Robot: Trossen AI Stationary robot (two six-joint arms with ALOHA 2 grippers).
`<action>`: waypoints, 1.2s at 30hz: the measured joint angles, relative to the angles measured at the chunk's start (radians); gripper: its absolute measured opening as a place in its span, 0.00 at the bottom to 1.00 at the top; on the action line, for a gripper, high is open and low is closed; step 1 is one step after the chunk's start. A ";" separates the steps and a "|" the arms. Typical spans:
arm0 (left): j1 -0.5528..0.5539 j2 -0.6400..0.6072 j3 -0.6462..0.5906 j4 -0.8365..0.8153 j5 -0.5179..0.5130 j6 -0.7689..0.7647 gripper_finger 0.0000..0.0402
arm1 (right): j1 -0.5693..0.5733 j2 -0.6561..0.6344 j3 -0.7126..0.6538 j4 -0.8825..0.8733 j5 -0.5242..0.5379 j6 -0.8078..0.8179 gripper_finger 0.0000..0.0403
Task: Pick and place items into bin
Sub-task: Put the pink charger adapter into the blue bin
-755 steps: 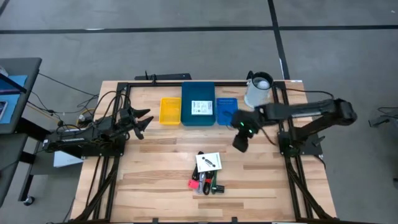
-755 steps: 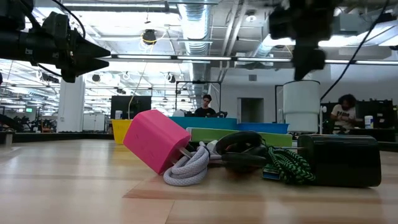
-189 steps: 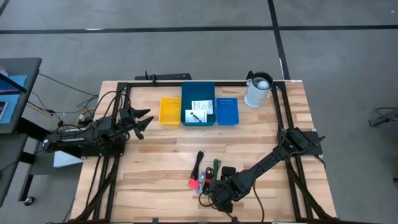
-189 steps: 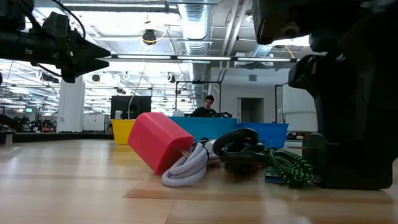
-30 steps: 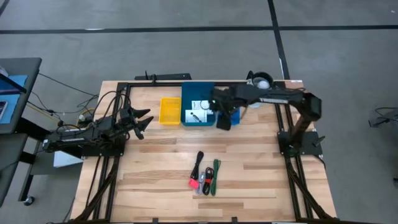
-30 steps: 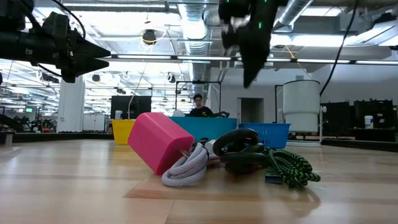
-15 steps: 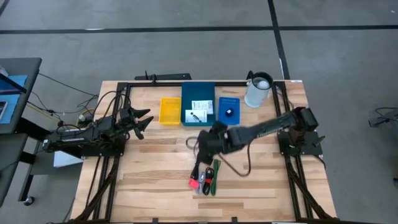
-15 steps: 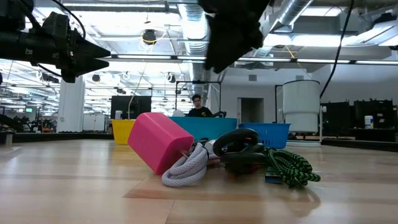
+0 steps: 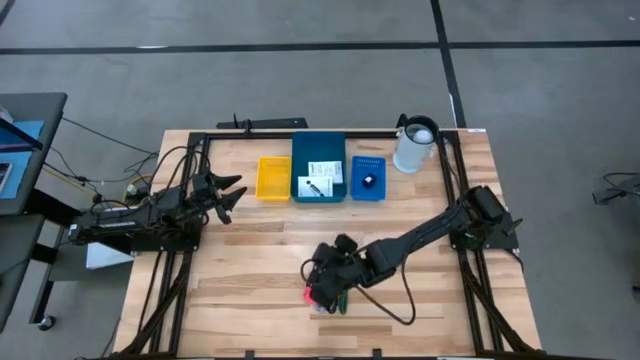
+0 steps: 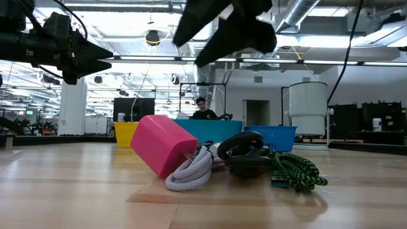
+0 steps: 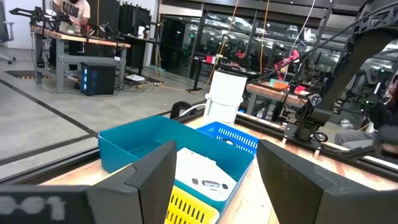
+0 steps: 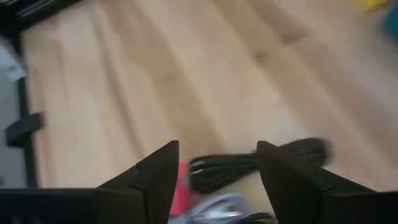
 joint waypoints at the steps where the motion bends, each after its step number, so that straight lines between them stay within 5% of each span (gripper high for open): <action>1: 0.000 0.000 0.000 0.000 0.000 0.000 0.53 | 0.006 0.008 -0.003 -0.005 -0.009 0.009 0.53; 16: 0.000 0.000 0.000 0.000 0.000 0.000 0.53 | 0.080 0.128 -0.004 0.113 -0.034 0.135 0.56; 36: 0.000 0.000 0.000 0.000 0.000 0.000 0.53 | 0.109 0.128 -0.002 0.138 -0.004 0.052 0.56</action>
